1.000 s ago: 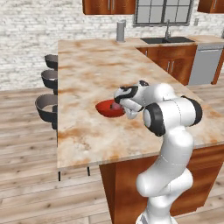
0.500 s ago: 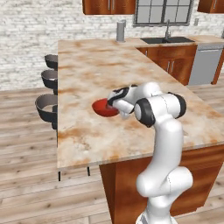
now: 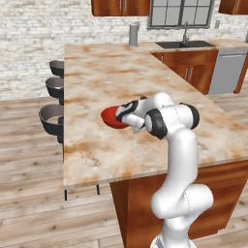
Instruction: The microwave is finished heating the chicken drumstick and onion. Take the bowl containing the food and place it on the dining counter.
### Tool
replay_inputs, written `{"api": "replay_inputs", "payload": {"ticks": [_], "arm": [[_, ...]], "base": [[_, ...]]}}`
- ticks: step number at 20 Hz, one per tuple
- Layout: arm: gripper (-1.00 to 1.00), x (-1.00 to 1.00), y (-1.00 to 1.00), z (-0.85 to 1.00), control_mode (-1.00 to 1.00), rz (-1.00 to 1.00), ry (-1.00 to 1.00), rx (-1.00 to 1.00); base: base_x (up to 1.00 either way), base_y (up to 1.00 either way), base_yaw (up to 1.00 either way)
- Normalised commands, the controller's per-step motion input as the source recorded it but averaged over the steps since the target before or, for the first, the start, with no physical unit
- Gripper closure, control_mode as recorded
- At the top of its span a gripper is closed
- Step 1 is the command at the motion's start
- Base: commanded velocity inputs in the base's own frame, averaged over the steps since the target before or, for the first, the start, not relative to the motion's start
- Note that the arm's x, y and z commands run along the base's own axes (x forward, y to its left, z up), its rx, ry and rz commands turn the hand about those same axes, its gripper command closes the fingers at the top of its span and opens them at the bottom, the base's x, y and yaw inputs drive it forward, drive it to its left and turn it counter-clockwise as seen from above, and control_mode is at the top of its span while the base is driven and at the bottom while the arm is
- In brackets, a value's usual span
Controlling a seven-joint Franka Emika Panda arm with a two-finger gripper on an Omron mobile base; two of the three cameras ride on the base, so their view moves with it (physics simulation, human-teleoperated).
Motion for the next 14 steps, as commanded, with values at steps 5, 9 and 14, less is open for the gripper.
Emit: {"api": "replay_inputs", "payload": {"ticks": [5, 9, 14], "arm": [[-1.0, -0.61, 0.0, 0.8, -1.0, -0.07, -0.05, 0.0], [-1.0, -0.96, -0.04, 0.96, -1.0, -0.01, -0.12, 0.0], [-1.0, -1.0, -0.03, 1.0, -1.0, 0.0, -0.2, 0.0]], "base": [[0.0, 0.0, 0.0], [0.0, 0.0, 0.0], [0.0, 0.0, 0.0]]}}
